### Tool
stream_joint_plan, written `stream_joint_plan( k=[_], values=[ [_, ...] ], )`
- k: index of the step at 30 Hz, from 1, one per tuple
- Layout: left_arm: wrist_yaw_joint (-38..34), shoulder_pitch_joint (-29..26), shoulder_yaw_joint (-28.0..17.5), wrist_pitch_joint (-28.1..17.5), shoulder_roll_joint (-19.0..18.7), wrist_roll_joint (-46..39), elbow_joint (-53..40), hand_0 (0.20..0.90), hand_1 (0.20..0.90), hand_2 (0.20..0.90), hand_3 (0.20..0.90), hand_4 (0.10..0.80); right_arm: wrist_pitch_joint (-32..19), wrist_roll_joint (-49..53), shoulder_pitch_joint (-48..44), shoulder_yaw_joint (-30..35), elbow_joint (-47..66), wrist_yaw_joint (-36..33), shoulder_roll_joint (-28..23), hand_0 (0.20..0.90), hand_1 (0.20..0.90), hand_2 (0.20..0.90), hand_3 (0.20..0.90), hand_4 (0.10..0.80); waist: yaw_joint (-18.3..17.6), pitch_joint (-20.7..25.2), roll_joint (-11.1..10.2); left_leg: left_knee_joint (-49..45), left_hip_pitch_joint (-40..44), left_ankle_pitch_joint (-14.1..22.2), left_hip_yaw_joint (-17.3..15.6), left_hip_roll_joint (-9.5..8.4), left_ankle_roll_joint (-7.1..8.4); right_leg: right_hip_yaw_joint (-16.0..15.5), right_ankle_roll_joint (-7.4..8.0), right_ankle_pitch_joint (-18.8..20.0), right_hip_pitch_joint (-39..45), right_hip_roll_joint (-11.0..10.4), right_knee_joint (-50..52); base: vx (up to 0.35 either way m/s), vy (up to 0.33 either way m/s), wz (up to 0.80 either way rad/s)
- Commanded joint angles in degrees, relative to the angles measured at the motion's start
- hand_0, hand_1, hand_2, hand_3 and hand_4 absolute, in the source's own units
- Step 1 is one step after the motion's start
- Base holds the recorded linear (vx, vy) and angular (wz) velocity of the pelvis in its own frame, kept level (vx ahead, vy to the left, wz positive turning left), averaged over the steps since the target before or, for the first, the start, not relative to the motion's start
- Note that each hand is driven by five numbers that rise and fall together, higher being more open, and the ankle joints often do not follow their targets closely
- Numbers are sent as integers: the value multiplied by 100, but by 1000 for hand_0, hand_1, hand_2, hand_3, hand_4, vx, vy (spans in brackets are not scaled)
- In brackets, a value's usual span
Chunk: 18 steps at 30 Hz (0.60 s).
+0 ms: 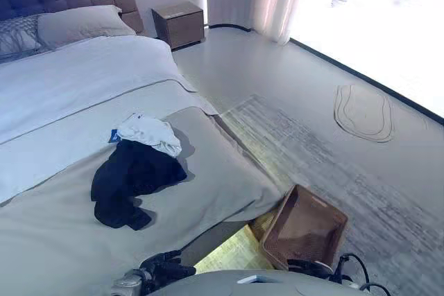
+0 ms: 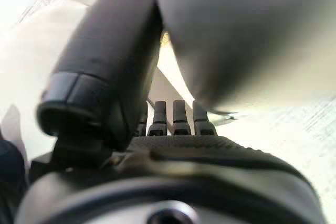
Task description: Pick up the clothes from the bed and place them into the basket
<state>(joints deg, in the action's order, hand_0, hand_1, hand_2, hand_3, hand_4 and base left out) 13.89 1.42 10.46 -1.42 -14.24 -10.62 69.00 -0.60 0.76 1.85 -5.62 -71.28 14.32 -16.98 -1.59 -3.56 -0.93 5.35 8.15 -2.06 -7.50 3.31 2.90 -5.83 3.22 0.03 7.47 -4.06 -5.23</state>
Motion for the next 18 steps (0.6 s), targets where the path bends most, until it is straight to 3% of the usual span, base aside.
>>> stream_joint_plan(
  k=[1, 11, 18],
  values=[
    [-95, -360, 85, -143, -39, 3, 199, 900, 900, 900, 900, 800, -44, -130, -302, -304, -46, 29, 205, 900, 900, 900, 900, 800, 54, -222, 110, -261, 17, 684, 59, -482, -516, -221, 19, -168, -181, 73, 482, 0, 0, 0],
    [-268, -351, 142, -4, 10, 235, 244, 900, 900, 900, 900, 800, 94, 107, -357, -350, -81, -117, 274, 900, 900, 900, 900, 800, 129, -184, 92, -215, 83, 695, 167, -487, -530, -291, -13, -275, -103, 97, 550, 5, -10, 5],
    [-422, -364, 201, -30, 38, 181, 224, 900, 900, 900, 900, 800, -274, 182, -309, -295, -26, -788, 287, 900, 900, 900, 900, 800, 81, -197, 106, -204, 96, 705, 200, -478, -549, -258, -30, -339, -124, 115, 640, 0, -1, 0]
  ],
)
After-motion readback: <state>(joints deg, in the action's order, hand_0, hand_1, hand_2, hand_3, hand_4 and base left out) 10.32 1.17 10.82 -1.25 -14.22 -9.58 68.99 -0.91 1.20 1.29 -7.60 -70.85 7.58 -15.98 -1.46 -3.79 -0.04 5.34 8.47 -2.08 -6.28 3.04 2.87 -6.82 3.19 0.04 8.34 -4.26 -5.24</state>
